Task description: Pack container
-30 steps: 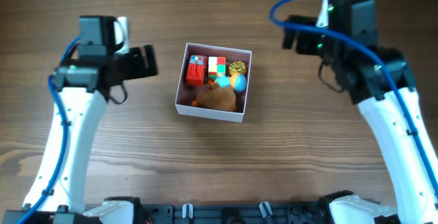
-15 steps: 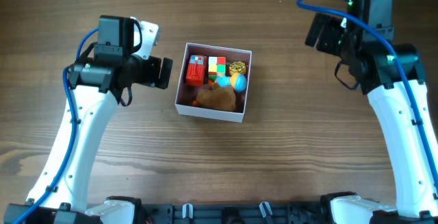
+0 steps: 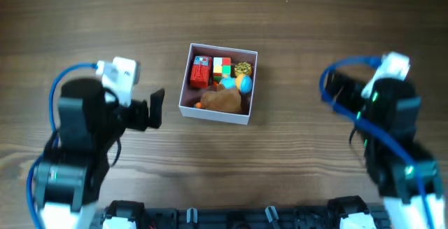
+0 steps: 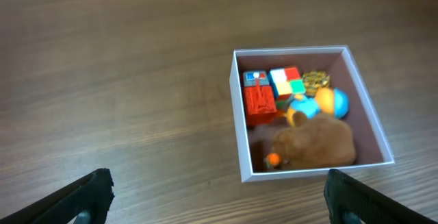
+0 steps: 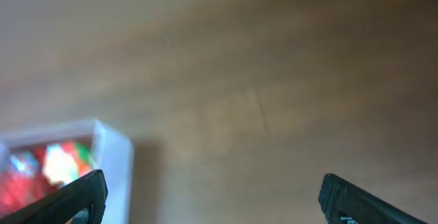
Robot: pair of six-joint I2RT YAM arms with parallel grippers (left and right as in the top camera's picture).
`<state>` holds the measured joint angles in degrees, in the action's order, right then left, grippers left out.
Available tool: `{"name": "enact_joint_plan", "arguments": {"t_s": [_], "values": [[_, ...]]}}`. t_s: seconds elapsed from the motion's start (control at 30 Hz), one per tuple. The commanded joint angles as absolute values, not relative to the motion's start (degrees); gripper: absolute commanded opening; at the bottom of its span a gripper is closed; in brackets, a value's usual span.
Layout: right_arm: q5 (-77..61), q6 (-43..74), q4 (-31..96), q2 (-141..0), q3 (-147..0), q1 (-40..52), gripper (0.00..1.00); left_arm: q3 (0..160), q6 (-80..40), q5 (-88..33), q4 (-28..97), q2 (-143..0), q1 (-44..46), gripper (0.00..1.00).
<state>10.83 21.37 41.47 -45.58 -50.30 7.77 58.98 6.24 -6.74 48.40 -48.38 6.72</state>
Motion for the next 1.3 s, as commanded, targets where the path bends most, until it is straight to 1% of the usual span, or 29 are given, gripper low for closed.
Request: {"name": "enact_joint_plan", "arguments": {"t_s": [0.0,0.1,0.17,0.77,0.93,1.07,1.13,1.27], "values": [[9.61,21.96,40.86,-35.73,-37.78,8.36,0.99,53.93,1.39,-3.22,49.06,-39.0,6.46,1.0],[8.75,22.68,39.66,-31.81,-33.21,8.34,1.0,51.07,0.75,-2.48,49.08,-34.11,6.48,1.0],[8.78,22.5,38.96,-31.7,-33.08,8.34,1.0,50.52,0.75,-2.5,49.08,-32.95,6.48,1.0],[8.78,22.68,38.17,-36.27,-33.08,8.64,1.0,50.52,0.8,-2.5,49.1,-33.47,6.48,1.0],[10.33,22.5,39.59,-35.46,-33.08,8.88,1.0,50.52,0.8,-2.5,49.1,-33.5,6.48,1.0],[9.37,22.2,41.3,-29.02,-31.83,9.02,1.0,50.52,0.8,-2.5,49.1,-33.47,6.48,1.0],[8.95,19.46,40.36,-23.94,-29.32,9.04,1.0,50.52,0.8,-2.5,49.1,-33.47,6.48,1.0],[7.86,17.74,39.42,-12.8,-22.7,9.04,1.0,50.52,0.8,-2.5,49.1,-33.5,6.48,1.0]]}}
